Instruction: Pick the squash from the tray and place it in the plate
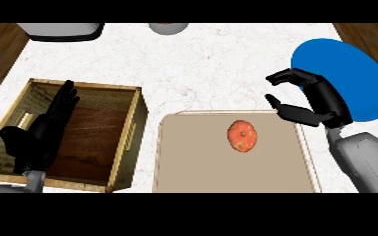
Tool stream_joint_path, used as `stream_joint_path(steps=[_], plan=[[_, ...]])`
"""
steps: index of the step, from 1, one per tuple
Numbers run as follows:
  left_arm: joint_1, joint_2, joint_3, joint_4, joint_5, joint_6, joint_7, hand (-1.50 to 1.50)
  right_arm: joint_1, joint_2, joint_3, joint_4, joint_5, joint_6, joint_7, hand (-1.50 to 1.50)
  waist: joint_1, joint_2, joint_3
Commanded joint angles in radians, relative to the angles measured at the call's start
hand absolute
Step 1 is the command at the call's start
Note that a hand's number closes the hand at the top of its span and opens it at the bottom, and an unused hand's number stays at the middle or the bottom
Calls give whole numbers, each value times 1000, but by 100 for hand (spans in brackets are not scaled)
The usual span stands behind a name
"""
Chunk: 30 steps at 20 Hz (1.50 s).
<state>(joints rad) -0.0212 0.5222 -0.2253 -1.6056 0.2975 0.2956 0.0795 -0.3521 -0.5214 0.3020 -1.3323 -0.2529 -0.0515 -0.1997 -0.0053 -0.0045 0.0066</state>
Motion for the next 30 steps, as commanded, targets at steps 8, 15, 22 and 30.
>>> stream_joint_path(steps=[8,15,22,30], plan=[[-123,-63,29,199,27,-83,-11,0,80,-7,50,296,208,109,-509,-150,4,14,-7],[-102,-90,37,179,11,-66,25,0,85,-54,78,171,312,81,-368,-150,-2,3,-8],[-121,-50,91,189,36,-137,50,0,59,-69,132,69,387,161,-161,-150,1,3,-8],[-125,-111,54,191,-32,-96,31,0,21,-28,218,52,593,116,20,-150,4,5,-7]])
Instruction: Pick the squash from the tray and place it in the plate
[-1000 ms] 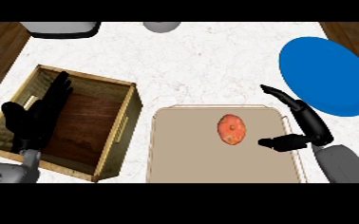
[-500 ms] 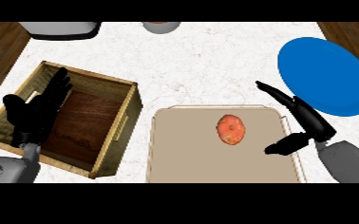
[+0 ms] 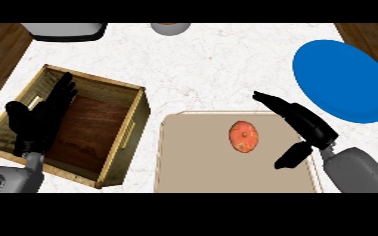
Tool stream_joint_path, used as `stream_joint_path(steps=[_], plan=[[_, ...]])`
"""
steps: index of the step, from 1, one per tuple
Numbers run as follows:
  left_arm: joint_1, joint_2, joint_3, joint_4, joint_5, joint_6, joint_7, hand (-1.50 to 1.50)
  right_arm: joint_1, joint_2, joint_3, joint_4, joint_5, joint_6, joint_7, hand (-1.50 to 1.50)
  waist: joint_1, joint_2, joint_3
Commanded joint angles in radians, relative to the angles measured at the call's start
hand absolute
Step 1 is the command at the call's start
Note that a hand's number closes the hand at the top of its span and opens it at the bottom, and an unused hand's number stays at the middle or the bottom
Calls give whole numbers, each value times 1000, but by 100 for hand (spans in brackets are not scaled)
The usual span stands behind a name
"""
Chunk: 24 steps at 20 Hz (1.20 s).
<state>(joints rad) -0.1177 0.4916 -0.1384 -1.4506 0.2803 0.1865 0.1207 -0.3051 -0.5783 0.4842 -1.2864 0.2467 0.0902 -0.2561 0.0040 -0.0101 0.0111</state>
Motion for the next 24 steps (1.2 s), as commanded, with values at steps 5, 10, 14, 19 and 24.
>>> stream_joint_path(steps=[5,10,14,19,24], plan=[[-34,-95,-23,13,-21,17,13,0,-61,43,54,28,157,42,139,-150,-2,11,-11],[-14,-61,28,23,-13,-38,-4,0,-88,83,48,52,202,108,205,-150,1,11,-11],[-72,-129,-10,80,-53,0,-2,0,-81,110,60,129,237,106,162,-150,-5,14,-11],[-14,-111,0,-50,-63,8,71,0,-53,139,57,62,304,100,243,-150,-4,9,-11],[11,-94,73,75,-33,-89,-59,0,-92,214,48,119,359,99,266,-150,-3,11,-12]])
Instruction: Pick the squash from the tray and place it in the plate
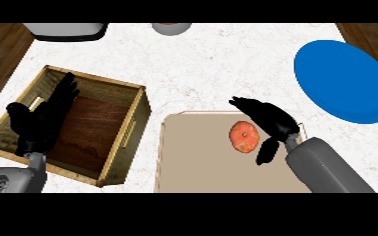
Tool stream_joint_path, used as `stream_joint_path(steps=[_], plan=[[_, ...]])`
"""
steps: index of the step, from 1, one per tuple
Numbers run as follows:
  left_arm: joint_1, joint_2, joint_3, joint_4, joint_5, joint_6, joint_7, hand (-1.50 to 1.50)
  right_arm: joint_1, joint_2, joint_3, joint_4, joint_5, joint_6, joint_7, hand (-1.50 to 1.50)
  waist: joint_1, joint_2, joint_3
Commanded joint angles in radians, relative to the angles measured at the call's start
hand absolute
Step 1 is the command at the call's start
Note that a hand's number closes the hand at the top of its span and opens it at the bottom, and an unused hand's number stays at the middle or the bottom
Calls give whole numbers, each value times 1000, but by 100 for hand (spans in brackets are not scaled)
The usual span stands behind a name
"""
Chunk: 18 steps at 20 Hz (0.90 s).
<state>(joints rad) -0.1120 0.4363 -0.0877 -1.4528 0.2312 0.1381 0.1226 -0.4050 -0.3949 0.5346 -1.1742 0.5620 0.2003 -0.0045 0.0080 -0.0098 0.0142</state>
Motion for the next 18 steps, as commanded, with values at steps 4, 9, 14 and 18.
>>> stream_joint_path(steps=[4,9,14,18], plan=[[-21,-77,-42,-70,-29,34,94,0,-51,46,-4,113,97,10,-26,-150,-1,10,-14],[-81,-69,19,98,-19,-15,3,0,-38,89,57,161,151,35,-87,150,-7,15,-14],[10,-79,11,4,-38,-9,8,0,-12,79,23,133,158,40,-164,150,-4,10,-14],[-40,-88,29,62,-47,-15,-4,0,33,128,16,51,160,33,-113,150,-16,10,-15]])
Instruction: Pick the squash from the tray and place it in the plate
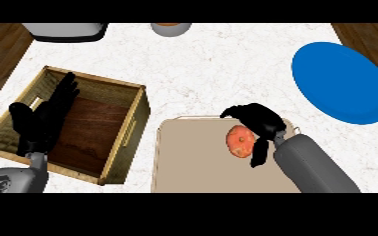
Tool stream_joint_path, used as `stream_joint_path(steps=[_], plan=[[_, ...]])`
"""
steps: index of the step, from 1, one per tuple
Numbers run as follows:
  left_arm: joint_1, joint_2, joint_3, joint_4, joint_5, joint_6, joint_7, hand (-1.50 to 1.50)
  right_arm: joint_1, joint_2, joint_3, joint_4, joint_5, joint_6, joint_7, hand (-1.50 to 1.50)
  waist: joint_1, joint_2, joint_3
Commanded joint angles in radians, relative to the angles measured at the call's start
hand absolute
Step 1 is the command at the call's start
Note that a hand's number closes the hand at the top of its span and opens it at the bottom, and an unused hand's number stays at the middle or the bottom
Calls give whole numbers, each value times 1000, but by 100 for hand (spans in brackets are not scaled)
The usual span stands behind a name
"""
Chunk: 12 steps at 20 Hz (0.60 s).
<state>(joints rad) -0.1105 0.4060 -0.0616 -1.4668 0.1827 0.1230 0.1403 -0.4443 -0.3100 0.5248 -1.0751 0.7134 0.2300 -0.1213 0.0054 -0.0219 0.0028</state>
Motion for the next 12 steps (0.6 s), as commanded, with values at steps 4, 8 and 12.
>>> stream_joint_path(steps=[4,8,12], plan=[[-108,-71,-4,117,-13,1,19,0,35,62,-47,40,23,-84,-37,150,-15,25,-3],[4,-54,12,14,2,-18,7,0,103,-5,-129,-104,-26,-29,26,150,-15,20,-3],[-25,-81,5,36,-10,11,4,0,66,19,-153,-162,63,-197,82,150,-21,20,-3]])
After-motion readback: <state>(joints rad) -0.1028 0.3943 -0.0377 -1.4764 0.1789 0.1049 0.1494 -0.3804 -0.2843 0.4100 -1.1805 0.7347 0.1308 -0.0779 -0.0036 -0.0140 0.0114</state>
